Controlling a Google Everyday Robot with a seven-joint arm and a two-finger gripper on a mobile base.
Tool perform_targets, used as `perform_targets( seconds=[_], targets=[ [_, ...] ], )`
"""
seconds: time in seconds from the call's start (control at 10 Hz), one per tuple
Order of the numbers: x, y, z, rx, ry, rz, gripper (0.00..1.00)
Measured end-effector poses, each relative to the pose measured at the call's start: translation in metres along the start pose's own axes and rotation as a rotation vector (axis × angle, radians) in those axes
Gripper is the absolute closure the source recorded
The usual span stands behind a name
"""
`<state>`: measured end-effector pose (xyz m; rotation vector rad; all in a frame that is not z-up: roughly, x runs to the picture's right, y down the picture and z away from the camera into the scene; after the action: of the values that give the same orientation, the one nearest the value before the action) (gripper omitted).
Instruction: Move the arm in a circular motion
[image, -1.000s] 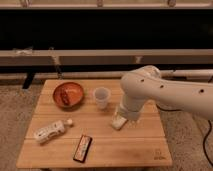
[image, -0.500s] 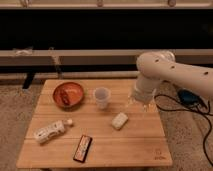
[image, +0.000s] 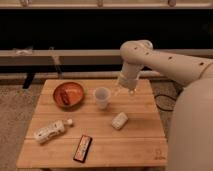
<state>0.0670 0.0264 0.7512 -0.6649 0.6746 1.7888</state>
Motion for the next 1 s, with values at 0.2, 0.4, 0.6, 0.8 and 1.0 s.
perform_targets(
  seconds=[0.2, 0.4, 0.6, 0.8, 1.0],
  targets=[
    [-0.008, 0.044, 0.007, 0.009, 0.006, -0.066, 0.35],
    [-0.004, 0.094, 0.014, 0.016, 0.007, -0.159, 0.35],
    [0.024, 0.135, 0.018, 0.025, -0.001, -0.239, 0.35],
    [0.064, 0.156, 0.019, 0.032, -0.009, -0.290, 0.35],
    [0.119, 0.163, 0.020, 0.051, -0.016, -0.347, 0.35]
  ],
)
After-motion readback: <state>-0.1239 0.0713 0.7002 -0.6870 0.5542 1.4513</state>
